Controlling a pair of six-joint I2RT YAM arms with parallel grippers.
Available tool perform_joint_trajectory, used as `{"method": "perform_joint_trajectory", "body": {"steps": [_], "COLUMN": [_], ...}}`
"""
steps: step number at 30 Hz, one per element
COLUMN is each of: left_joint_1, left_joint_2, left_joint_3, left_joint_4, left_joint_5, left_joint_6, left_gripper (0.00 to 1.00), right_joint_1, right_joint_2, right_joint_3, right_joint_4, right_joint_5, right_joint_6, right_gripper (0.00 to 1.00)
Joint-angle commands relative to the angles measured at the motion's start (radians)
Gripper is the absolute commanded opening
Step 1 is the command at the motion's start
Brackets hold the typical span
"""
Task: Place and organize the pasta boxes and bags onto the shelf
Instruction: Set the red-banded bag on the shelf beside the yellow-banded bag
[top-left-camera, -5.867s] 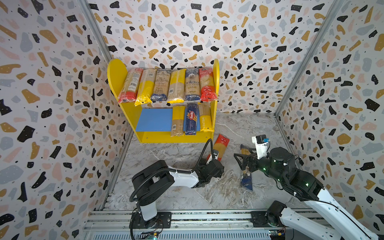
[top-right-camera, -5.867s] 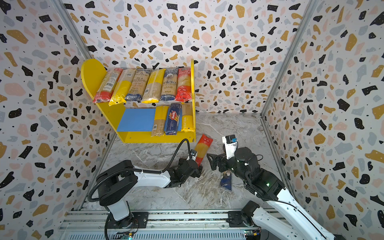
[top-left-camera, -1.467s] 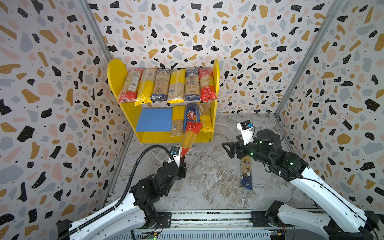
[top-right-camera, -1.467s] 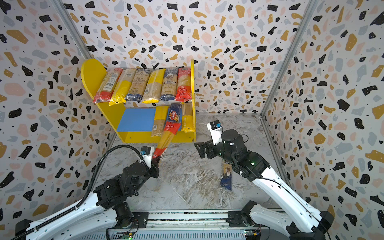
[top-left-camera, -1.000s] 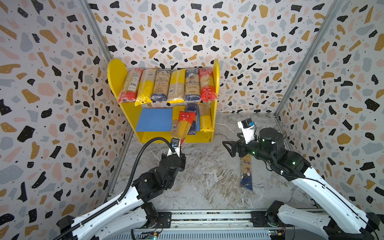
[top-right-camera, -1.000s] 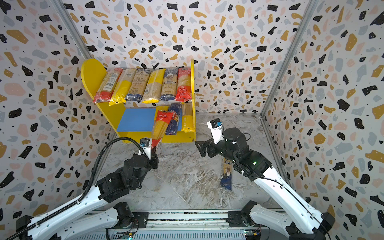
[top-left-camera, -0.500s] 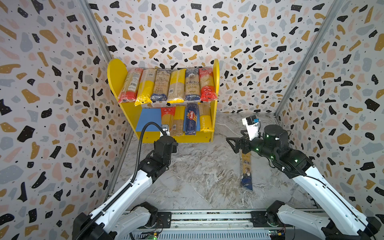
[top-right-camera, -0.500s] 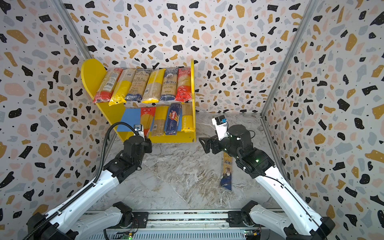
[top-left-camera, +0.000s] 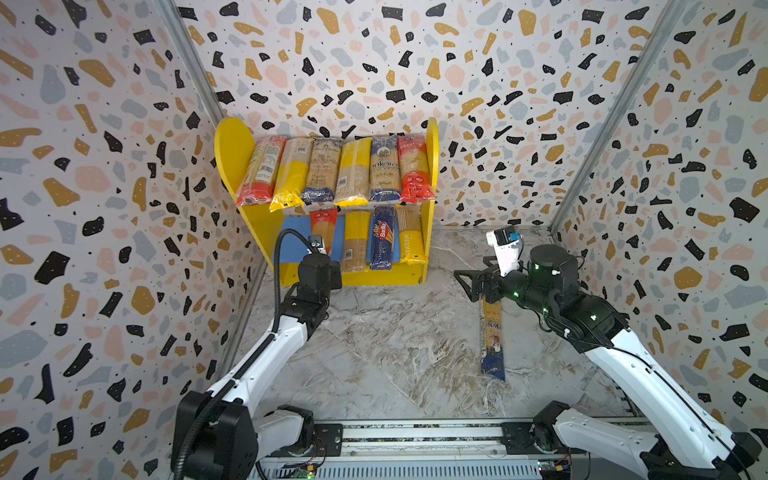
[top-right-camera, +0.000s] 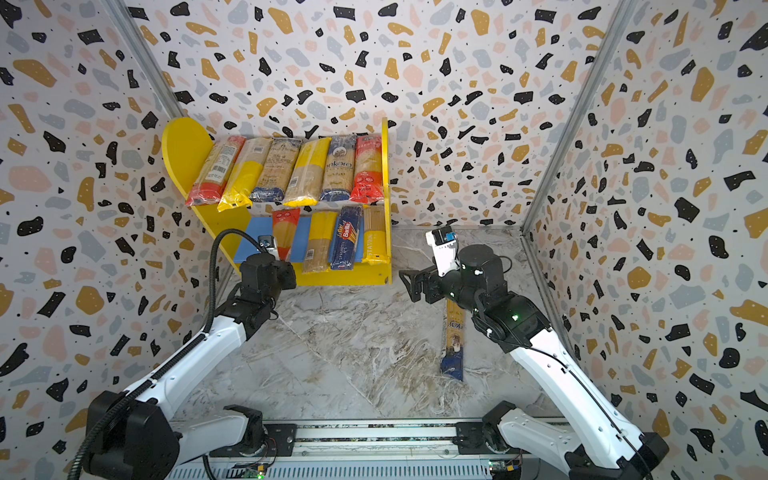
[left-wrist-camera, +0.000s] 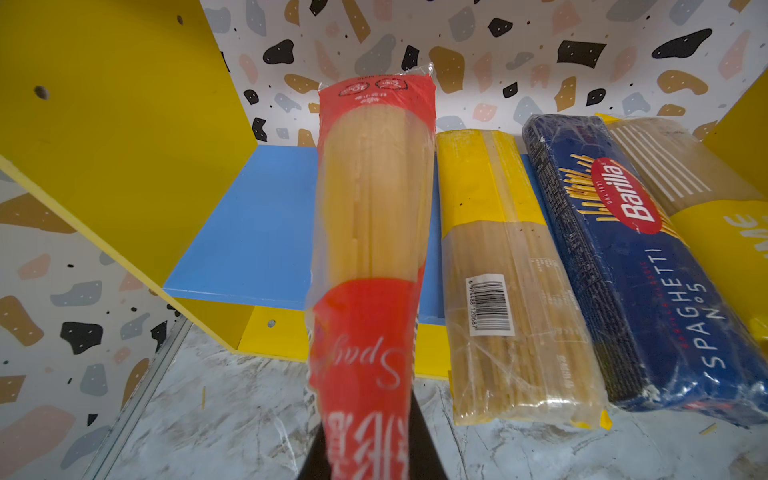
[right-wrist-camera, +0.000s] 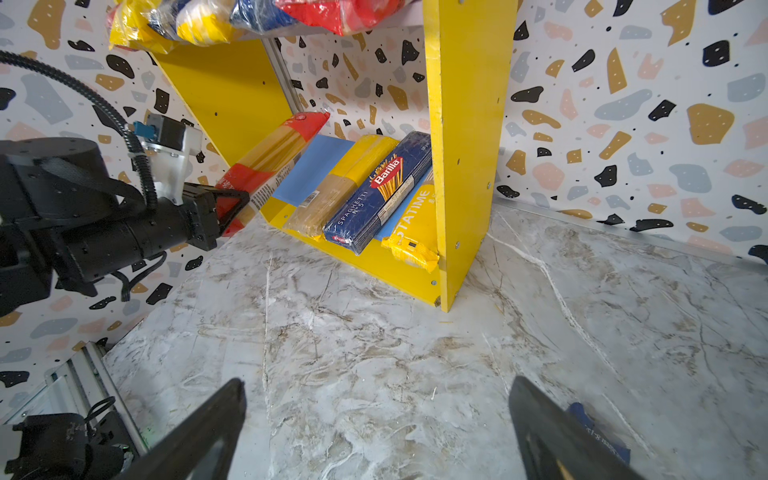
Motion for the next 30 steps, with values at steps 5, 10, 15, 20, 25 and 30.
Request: {"method": "perform_joint_trajectory", "body": {"steps": [5,10,15,20,25,30], "left_joint_1": [0.037,0.066,0.086,0.093,0.096,0.094], "left_joint_2": [0.060,0.137,0.206,0.270,0.309,0.299], "left_joint_3": [0.104,0.144,0.184,0.231,0.263,0.251], "left_joint_4": [0.315,0.342,0.360,0.347,0.316,0.305], "left_joint_5": [0.050,0.070,0.104,0.113,0.122,0.117], "left_joint_6": [0.051,0.054,0.049,0.041,0.032,0.015], "left_gripper": [0.00,0.00,0.00,0.00,0.02,0.63], "right_joint_1": [-0.003,-0.004,-0.004,-0.005,-0.021,-0.040], "right_joint_2": [0.018,0.052,0.086,0.111,0.116,0.120], "right_joint_3": [0.054,0.077,0.088,0.096,0.098,0.091], "right_joint_4": [-0.024,-0.027,-0.027,-0.025,-0.021,-0.019], "right_joint_5": [0.024,0.026,0.037,0.040,0.044,0.028], "right_joint_6": [0.018,0.021,0.014,0.008,0.002,-0.003], "right_gripper": [0.99,0.99,0.99,0.99,0.99,0.99]}}
